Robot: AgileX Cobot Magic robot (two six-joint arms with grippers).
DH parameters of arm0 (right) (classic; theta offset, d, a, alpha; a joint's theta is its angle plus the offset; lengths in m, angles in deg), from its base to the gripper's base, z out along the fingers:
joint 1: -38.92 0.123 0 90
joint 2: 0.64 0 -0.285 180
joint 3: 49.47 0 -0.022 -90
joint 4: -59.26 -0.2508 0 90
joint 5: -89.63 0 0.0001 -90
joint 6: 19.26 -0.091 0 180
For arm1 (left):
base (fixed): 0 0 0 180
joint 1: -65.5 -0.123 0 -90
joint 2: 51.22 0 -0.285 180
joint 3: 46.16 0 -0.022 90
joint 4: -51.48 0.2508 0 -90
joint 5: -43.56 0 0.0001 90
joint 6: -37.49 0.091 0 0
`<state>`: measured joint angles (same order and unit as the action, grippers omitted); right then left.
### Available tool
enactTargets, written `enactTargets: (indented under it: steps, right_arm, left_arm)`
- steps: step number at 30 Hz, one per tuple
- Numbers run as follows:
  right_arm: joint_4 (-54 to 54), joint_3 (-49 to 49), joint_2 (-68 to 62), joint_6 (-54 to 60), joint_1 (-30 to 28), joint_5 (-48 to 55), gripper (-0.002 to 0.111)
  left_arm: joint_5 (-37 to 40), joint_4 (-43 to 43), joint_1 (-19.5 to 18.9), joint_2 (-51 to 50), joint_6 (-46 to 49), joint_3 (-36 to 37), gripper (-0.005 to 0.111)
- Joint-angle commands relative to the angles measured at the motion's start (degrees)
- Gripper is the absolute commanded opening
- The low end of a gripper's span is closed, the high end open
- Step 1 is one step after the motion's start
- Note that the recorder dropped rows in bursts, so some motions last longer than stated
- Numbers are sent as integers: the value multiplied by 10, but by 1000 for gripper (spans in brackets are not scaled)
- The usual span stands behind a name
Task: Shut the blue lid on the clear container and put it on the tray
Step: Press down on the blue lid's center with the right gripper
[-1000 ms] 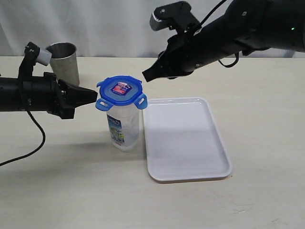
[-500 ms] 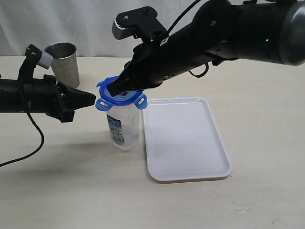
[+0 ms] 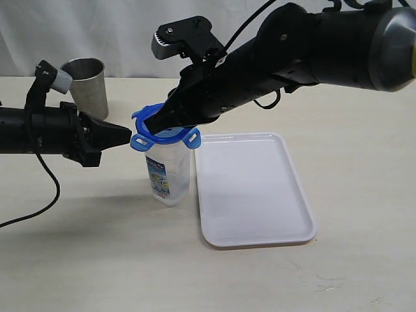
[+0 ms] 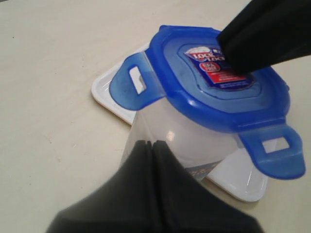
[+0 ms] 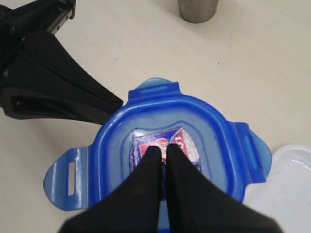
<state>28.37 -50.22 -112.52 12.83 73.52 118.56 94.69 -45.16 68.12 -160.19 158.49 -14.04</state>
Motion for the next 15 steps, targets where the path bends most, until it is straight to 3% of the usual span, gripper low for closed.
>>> enactTargets:
  steps: [1,7,15]
  right_arm:
    - [4,-1,5,1,0,-1,4]
    - [4,-1,18,1,0,-52,5]
    - [4,-1,-13,1,0,-21,5]
  left_arm:
    - [10,1,1,-1,18,-4,0]
    - [10,1,1,-1,18,-4,0]
    - [10,-2,1,-1,18,-4,0]
